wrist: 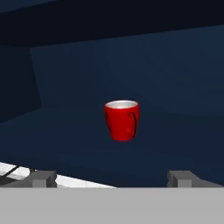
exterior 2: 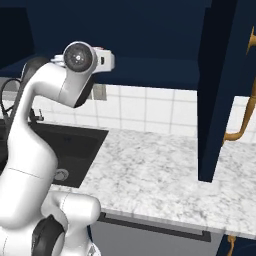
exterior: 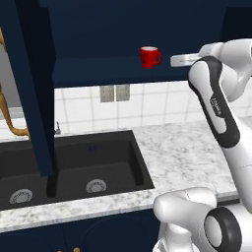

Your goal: Gather all objects into one cabinet and sort the glasses and bowls to opposite sides.

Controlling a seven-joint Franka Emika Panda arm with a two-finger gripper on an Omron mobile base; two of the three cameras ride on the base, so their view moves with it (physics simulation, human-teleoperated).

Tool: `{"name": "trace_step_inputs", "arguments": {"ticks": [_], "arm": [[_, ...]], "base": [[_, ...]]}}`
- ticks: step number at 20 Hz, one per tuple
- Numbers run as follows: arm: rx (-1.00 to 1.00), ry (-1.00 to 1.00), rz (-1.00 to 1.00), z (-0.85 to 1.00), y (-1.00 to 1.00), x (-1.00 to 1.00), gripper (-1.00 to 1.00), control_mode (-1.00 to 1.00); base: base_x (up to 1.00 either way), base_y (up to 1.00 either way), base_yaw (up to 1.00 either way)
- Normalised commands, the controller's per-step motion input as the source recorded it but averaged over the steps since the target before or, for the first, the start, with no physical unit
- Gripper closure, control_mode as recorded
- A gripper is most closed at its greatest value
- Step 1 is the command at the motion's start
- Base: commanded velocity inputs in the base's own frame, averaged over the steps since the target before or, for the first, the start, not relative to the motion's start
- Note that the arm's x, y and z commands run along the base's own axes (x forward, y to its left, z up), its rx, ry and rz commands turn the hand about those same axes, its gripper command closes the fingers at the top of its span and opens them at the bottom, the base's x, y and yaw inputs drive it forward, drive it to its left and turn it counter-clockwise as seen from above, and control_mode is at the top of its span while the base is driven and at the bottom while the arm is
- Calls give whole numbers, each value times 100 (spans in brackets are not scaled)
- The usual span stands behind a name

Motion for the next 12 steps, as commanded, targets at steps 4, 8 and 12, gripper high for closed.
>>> {"name": "trace_step_inputs", "arguments": {"ticks": [4,8,12], "arm": [[0,2,1,-8,0,63,-100,-100],[0,2,3,-22,0,64,-100,-100],[0,2,3,-25,0,55,-100,-100]], "base": [[0,0,0],[0,0,0],[0,0,0]]}}
